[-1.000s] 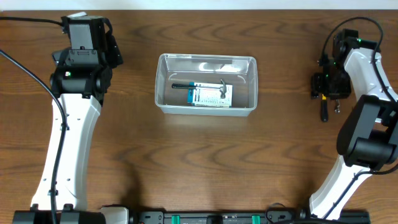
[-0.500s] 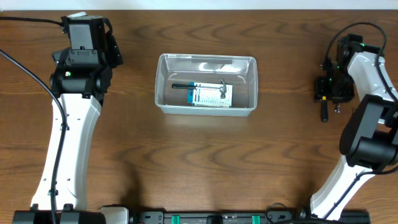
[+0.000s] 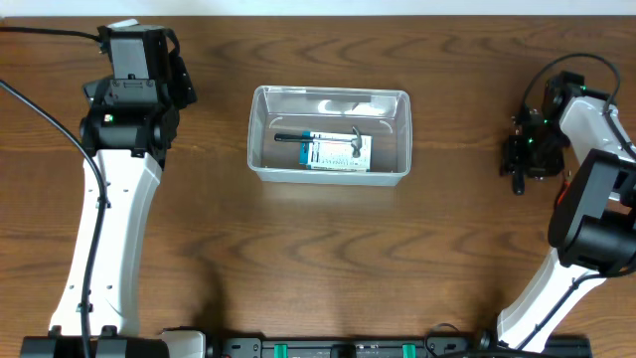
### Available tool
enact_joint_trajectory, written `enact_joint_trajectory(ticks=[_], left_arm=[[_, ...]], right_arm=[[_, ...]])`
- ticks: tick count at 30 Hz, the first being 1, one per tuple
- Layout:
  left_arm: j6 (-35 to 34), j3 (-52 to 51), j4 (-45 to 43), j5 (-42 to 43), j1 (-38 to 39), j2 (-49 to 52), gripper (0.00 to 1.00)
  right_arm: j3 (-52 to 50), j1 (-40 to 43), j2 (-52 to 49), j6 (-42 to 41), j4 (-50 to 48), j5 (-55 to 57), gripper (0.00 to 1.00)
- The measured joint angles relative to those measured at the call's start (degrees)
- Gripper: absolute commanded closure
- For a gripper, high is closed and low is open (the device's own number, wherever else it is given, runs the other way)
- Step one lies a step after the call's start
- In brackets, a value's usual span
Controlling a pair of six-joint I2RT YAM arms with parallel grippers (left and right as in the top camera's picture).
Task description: Pack container
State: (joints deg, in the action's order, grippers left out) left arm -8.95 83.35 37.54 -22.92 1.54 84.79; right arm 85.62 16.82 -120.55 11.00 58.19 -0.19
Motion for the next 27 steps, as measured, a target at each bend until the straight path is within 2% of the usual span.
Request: enact_joint_trajectory(ticks=[4,9,17,20,25,27], left_arm=[[0.0,0.0,0.0,0.0,0.0,0.0,0.02],[0.0,0.0,0.0,0.0,0.0,0.0,0.02],[0.0,0.0,0.0,0.0,0.0,0.0,0.02],[0.0,0.0,0.0,0.0,0.0,0.0,0.02],[0.0,0.0,0.0,0.0,0.0,0.0,0.02],[0.0,0.0,0.0,0.0,0.0,0.0,0.02]], right_arm=[[-0.8,0.0,0.0,0.8,-0.5,-0.1,0.53],[-0.8,0.0,0.0,0.9,-0.3,-0.3,0.54],[-0.8,0.0,0.0,1.2,-0.2,-0.3,0.66],[-0.8,0.0,0.0,1.3,-0.2,-0.3,0.74],[-0.7,0.0,0.1,1.3,0.0,-0.4,0.97],[-0.5,0.0,0.3,1.0,0.1,-0.5,0.99]])
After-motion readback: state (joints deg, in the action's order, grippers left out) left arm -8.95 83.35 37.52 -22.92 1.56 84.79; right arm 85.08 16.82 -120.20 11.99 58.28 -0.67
